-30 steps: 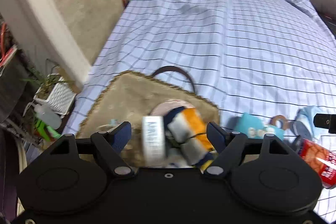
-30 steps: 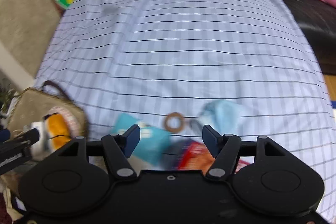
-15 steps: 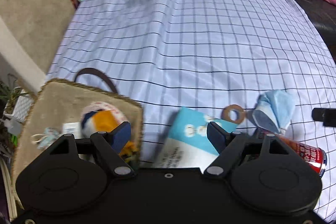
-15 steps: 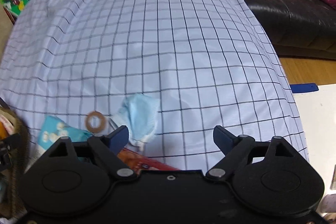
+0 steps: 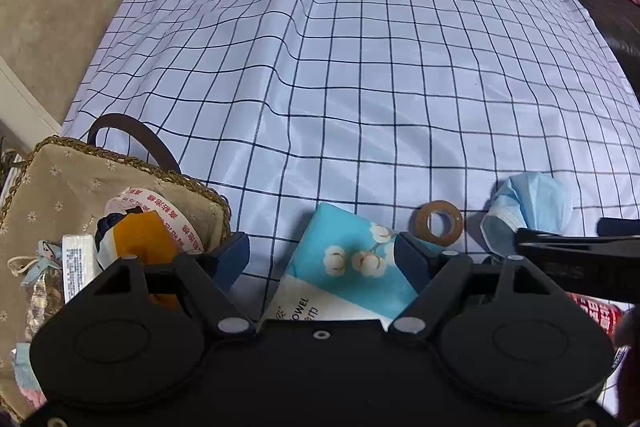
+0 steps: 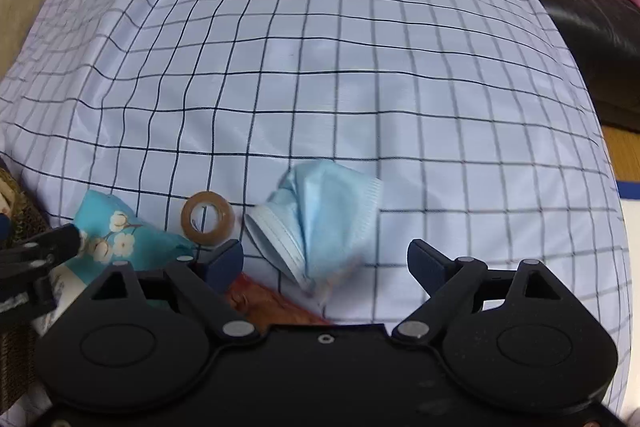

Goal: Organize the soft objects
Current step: 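Reach the right gripper to the blue face mask and grasp it, then grasp the brown tape roll with the left gripper while the right gripper holds the mask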

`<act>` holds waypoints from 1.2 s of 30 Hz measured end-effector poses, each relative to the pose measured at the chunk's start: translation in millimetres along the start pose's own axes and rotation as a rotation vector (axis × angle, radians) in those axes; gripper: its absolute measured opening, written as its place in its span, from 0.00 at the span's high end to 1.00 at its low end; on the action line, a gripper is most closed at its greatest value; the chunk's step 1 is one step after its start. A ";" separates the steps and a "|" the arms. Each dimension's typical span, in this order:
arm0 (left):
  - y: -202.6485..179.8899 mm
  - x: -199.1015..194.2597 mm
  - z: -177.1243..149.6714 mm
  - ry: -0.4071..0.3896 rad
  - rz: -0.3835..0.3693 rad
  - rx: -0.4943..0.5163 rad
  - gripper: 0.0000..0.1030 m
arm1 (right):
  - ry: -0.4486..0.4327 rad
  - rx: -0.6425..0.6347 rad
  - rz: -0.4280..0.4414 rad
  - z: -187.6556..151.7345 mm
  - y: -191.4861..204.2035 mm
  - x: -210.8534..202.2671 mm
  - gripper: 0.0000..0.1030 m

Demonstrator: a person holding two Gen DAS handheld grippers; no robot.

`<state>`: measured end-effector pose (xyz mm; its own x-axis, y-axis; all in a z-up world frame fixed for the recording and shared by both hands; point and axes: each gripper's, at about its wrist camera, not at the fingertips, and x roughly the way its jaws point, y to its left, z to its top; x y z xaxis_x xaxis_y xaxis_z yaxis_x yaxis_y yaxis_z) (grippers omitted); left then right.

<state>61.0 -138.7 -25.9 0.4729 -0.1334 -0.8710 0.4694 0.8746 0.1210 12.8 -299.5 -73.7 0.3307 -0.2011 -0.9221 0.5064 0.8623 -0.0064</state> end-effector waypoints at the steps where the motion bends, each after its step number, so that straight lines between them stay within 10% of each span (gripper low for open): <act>1: 1.6 0.4 0.6 0.000 -0.002 -0.006 0.26 | 0.000 -0.004 -0.006 2.5 3.3 5.4 0.13; 7: 10.6 2.7 3.9 -0.002 -0.002 -0.036 0.26 | 0.052 0.009 -0.034 12.3 8.7 41.9 0.14; 11: 13.6 8.5 5.6 0.009 -0.001 -0.046 0.26 | 0.061 0.001 -0.051 16.1 8.8 53.6 0.49; 16: 12.1 12.4 7.2 0.016 -0.014 -0.048 0.26 | 0.039 0.051 -0.047 19.4 -9.5 44.2 0.65; 36: -71.3 50.7 17.5 0.040 -0.043 0.083 0.26 | 0.004 0.188 -0.115 -4.2 -106.6 -10.5 0.64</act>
<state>64.6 -215.9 -70.3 0.4217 -0.1504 -0.8942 0.5500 0.8265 0.1204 -48.0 -387.3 -64.9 0.2592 -0.2908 -0.9210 0.6802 0.7320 -0.0398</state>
